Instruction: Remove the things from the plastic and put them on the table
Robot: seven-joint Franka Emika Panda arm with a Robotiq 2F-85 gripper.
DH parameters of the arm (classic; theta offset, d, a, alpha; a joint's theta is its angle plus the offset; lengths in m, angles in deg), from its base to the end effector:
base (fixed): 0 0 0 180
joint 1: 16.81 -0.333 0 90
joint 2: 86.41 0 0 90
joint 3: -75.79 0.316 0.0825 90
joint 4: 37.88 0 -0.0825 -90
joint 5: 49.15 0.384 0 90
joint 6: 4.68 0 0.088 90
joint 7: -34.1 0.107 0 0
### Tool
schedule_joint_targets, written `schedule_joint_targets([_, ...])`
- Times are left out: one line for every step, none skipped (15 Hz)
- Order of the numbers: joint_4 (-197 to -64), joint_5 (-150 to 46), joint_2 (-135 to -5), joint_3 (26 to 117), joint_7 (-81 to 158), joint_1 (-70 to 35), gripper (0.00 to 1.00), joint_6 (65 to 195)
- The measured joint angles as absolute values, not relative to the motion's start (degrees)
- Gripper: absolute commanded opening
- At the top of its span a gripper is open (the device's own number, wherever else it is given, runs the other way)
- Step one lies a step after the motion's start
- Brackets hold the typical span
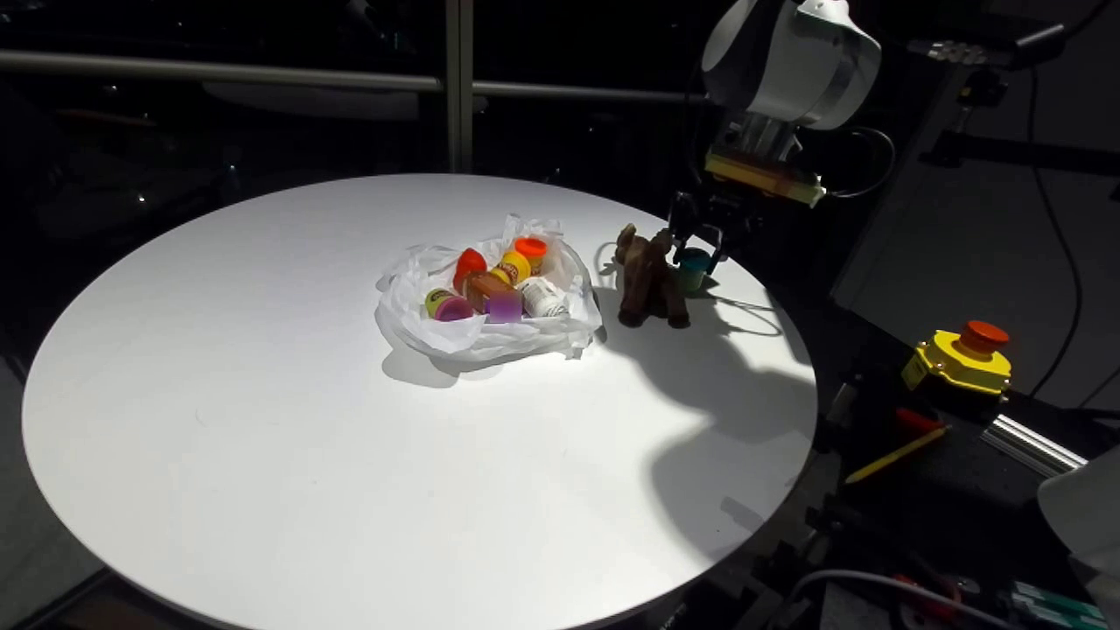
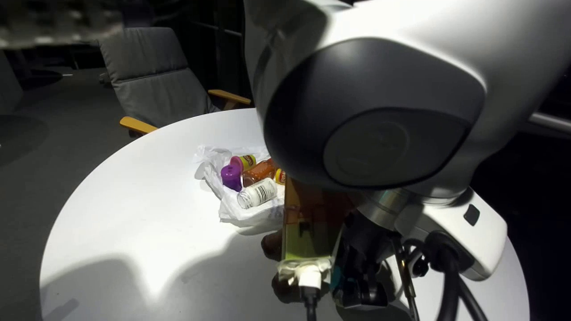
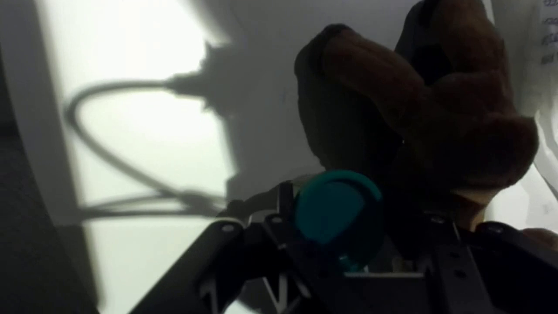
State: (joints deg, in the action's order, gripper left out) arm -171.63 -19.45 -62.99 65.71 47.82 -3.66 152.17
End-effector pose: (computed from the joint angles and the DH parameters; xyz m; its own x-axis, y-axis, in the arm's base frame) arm 0.4596 -0.2232 0.1634 0.4493 -0.8922 -0.0469 -0.8886 -0.4409 -0.1264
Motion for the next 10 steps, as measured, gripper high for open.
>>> schedule_joint_targets([-170.9, -19.9, -62.1, 65.4, 48.2, -3.7, 0.86, 152.3])
schedule_joint_targets([-170.1, -20.4, -61.4, 65.1, 48.6, -3.7, 0.92, 152.4])
schedule_joint_targets([-169.5, -21.0, -60.9, 64.9, 49.0, -3.7, 1.00, 152.4])
schedule_joint_targets([-169.0, -21.4, -60.6, 64.7, 49.3, -3.7, 1.00, 152.4])
schedule_joint_targets([-168.6, -21.8, -60.5, 64.5, 49.6, -3.7, 1.00, 152.4])
schedule_joint_targets([-168.4, -22.0, -60.7, 64.5, 49.7, -3.7, 1.00, 152.6])
schedule_joint_targets([-168.3, -22.0, -61.1, 64.4, 49.7, -3.7, 1.00, 152.8])
schedule_joint_targets([-168.4, -22.6, -62.0, 64.2, 49.9, -3.8, 1.00, 152.8])
schedule_joint_targets([-168.6, -24.0, -63.4, 64.0, 50.2, -4.0, 1.00, 152.6])
schedule_joint_targets([-168.9, -25.7, -65.4, 63.7, 50.8, -4.5, 1.00, 152.1])
